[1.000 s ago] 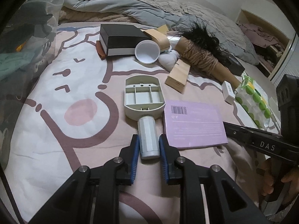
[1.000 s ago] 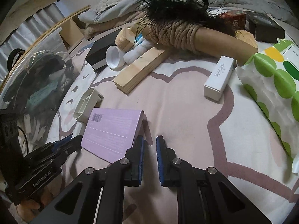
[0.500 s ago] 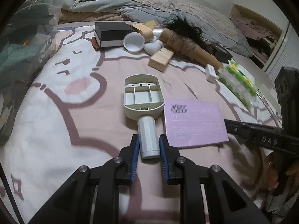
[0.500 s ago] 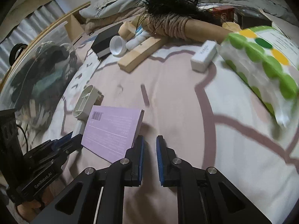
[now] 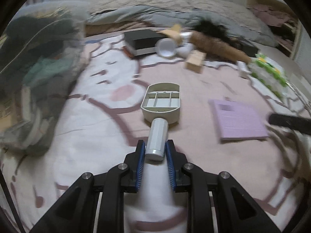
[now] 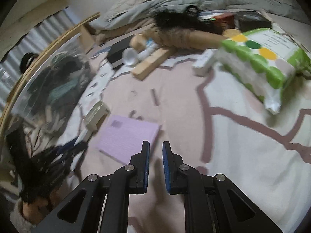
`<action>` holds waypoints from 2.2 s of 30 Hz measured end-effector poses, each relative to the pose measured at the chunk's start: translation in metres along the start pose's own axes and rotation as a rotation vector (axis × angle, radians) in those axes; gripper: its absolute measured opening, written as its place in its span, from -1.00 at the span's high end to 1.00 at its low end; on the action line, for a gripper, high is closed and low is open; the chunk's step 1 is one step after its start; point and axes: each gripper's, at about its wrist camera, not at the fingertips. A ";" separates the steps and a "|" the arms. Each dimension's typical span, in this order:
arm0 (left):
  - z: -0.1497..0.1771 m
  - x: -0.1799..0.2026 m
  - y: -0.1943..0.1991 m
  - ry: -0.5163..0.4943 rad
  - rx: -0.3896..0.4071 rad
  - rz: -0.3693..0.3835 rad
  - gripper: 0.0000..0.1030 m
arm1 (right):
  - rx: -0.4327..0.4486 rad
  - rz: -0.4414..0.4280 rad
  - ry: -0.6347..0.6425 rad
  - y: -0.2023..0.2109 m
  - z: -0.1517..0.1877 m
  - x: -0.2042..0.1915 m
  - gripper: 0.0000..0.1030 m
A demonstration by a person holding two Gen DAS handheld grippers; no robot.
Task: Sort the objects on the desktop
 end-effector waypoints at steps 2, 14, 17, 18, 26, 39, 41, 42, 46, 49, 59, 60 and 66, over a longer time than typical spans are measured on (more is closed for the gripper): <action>-0.002 -0.013 -0.005 0.043 -0.022 -0.015 0.36 | -0.024 -0.019 0.032 -0.003 0.002 -0.007 0.75; -0.006 -0.051 -0.011 0.173 -0.045 -0.157 -0.23 | -0.103 -0.010 0.104 -0.017 0.009 -0.023 0.75; -0.003 -0.048 -0.004 0.158 -0.030 -0.148 -0.24 | -0.070 0.055 0.025 -0.012 0.004 -0.003 0.75; -0.001 -0.044 0.001 0.151 -0.018 -0.123 -0.26 | -0.058 0.081 -0.008 -0.009 0.003 0.005 0.75; -0.009 -0.031 0.022 0.187 0.094 0.135 -0.51 | -0.014 0.103 -0.102 0.004 -0.002 0.029 0.75; -0.070 -0.015 -0.024 0.133 0.109 0.086 -0.67 | -0.023 0.116 -0.086 -0.002 -0.004 0.025 0.75; -0.071 -0.016 -0.030 0.129 0.091 0.090 -0.49 | -0.010 0.118 -0.084 -0.002 -0.005 0.024 0.75; -0.073 -0.015 -0.034 0.122 0.074 0.093 -0.28 | 0.003 0.122 -0.074 -0.001 -0.006 0.022 0.75; -0.067 -0.011 -0.034 0.070 0.055 0.098 -0.20 | 0.036 0.118 -0.013 0.001 -0.008 0.011 0.75; -0.060 -0.001 -0.027 -0.033 0.033 0.106 -0.20 | 0.047 0.109 0.024 0.001 -0.009 0.003 0.75; -0.024 0.019 0.007 -0.240 0.003 0.066 -0.56 | 0.084 -0.027 0.074 0.007 -0.010 -0.016 0.75; -0.022 0.018 0.006 -0.219 -0.009 0.059 -0.57 | 0.079 -0.060 0.085 0.005 -0.010 -0.022 0.75; -0.016 0.007 0.007 -0.137 -0.027 0.020 -0.57 | -0.031 -0.194 0.162 -0.016 -0.003 -0.057 0.75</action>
Point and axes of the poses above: each gripper's, at about its wrist camera, not at the fingertips, and y roughly against the way its jaws point, x to its right, z to its underside, and after that the axes turned 8 degrees about -x, right-handed
